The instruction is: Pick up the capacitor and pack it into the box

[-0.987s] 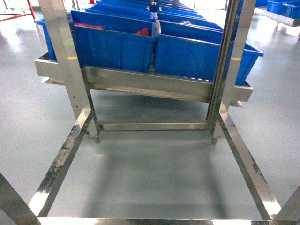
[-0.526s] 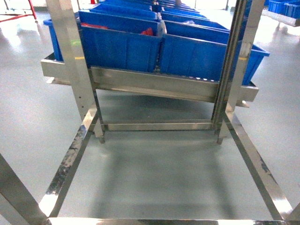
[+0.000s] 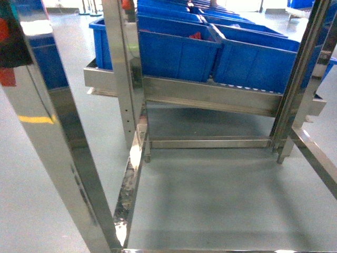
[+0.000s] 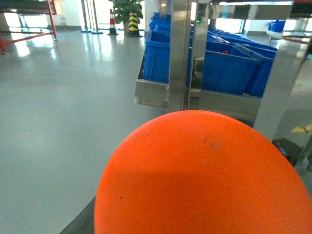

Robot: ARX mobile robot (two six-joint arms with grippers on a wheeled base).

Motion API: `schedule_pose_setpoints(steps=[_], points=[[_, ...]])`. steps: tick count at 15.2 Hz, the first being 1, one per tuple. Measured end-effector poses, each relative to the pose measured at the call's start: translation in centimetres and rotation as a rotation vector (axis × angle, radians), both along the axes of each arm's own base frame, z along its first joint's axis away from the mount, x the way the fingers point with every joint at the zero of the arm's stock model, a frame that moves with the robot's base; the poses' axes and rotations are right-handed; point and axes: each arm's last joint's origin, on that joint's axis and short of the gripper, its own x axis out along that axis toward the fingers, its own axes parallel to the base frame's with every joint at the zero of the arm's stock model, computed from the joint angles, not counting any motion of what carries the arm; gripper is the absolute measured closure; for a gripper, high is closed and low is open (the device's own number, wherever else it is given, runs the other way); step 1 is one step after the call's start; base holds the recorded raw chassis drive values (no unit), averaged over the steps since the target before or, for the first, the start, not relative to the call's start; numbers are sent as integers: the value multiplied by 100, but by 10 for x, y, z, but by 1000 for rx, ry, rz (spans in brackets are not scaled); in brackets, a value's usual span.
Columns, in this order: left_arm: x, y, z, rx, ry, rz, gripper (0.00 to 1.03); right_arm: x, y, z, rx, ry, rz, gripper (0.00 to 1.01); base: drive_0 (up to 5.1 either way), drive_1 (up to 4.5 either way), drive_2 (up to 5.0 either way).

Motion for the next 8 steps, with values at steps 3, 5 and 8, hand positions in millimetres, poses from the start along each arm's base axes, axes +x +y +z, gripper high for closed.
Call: schedule_pose_setpoints(steps=[3, 5, 8], points=[[0, 0, 0, 0, 0, 1, 59, 0, 0, 0, 0, 5, 0, 3, -497, 243, 243], [0, 0, 0, 0, -1, 0, 59, 0, 0, -1, 0, 6, 0, 3, -499, 242, 242], [0, 0, 0, 0, -1, 0, 59, 0, 0, 0, 0, 3, 0, 3, -488, 252, 252]])
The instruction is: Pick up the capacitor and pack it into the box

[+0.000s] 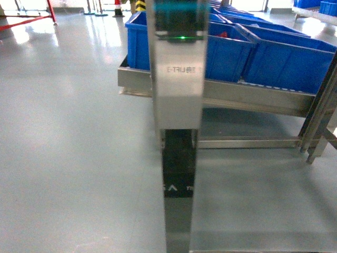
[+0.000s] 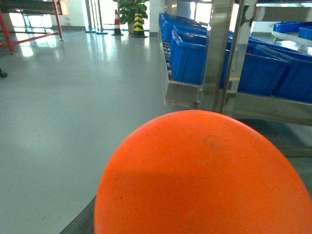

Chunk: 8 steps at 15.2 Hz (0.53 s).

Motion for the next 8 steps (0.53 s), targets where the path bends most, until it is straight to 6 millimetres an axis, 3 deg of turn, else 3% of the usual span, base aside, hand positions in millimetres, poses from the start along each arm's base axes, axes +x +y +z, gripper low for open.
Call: schedule_pose_setpoints(steps=[8], points=[[0, 0, 0, 0, 1, 0, 59, 0, 0, 0, 0, 1, 0, 3, -495, 245, 245]])
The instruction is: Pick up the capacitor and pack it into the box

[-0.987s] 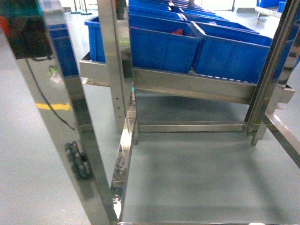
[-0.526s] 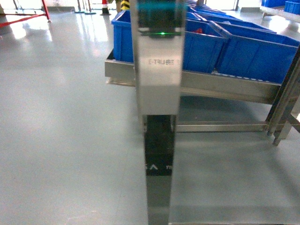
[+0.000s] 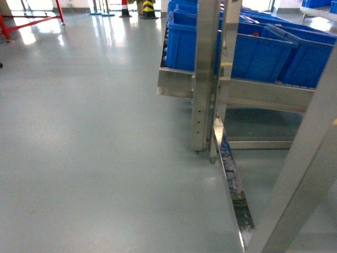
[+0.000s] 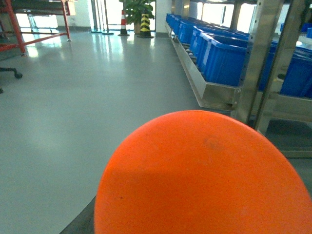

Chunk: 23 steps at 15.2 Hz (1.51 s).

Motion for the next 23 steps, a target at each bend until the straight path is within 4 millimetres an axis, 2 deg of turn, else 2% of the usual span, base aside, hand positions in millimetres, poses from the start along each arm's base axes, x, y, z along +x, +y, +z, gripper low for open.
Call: schedule_pose_setpoints(steps=[23], points=[[0, 0, 0, 0, 0, 0, 59, 0, 0, 0, 0, 0, 0, 3, -503, 241, 241]])
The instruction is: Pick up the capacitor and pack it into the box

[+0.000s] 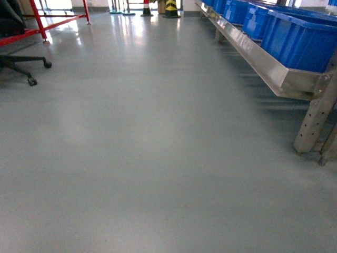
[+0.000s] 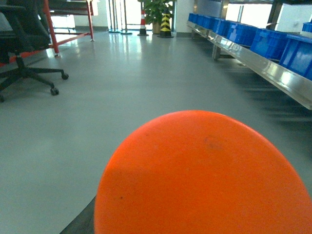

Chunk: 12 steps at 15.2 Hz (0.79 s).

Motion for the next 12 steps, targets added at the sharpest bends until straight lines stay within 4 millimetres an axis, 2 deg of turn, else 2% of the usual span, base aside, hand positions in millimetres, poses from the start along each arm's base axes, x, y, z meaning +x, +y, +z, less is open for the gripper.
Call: schedule_pose_setpoints(steps=[12], points=[[0, 0, 0, 0, 0, 0, 59, 0, 0, 0, 0, 1, 0, 3, -499, 246, 246]])
